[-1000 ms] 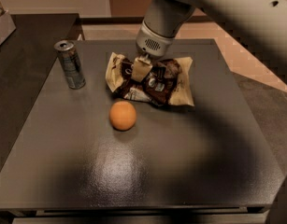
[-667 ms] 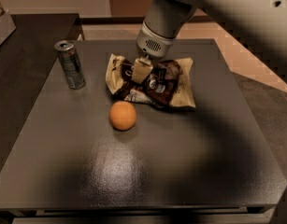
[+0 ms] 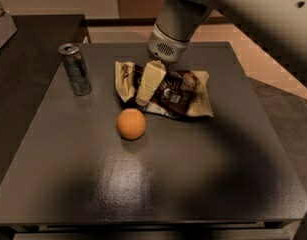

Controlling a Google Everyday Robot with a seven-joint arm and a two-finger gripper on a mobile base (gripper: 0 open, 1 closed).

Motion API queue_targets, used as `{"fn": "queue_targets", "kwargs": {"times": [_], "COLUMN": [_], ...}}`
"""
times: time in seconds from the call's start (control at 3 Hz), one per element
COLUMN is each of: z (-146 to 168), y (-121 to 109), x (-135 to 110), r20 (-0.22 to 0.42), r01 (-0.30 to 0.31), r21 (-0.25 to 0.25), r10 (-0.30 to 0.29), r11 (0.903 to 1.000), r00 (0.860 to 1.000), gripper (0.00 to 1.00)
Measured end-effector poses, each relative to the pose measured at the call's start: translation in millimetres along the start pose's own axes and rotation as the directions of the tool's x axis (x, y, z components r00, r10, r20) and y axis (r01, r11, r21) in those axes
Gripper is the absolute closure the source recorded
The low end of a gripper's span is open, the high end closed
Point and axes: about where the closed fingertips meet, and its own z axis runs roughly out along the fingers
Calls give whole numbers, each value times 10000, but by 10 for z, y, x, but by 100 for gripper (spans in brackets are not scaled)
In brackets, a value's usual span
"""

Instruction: Move brown chip bag near orange

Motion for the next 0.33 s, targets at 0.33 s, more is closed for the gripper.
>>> {"fn": "queue_targets", "kwargs": {"times": [0.33], "z": [0], "y": [0], "x": [0], "r20": [0], "r01": [1], "r21": [0], "r10": [-1], "r11": [10000], "r00": [10000], "gripper": [0]}}
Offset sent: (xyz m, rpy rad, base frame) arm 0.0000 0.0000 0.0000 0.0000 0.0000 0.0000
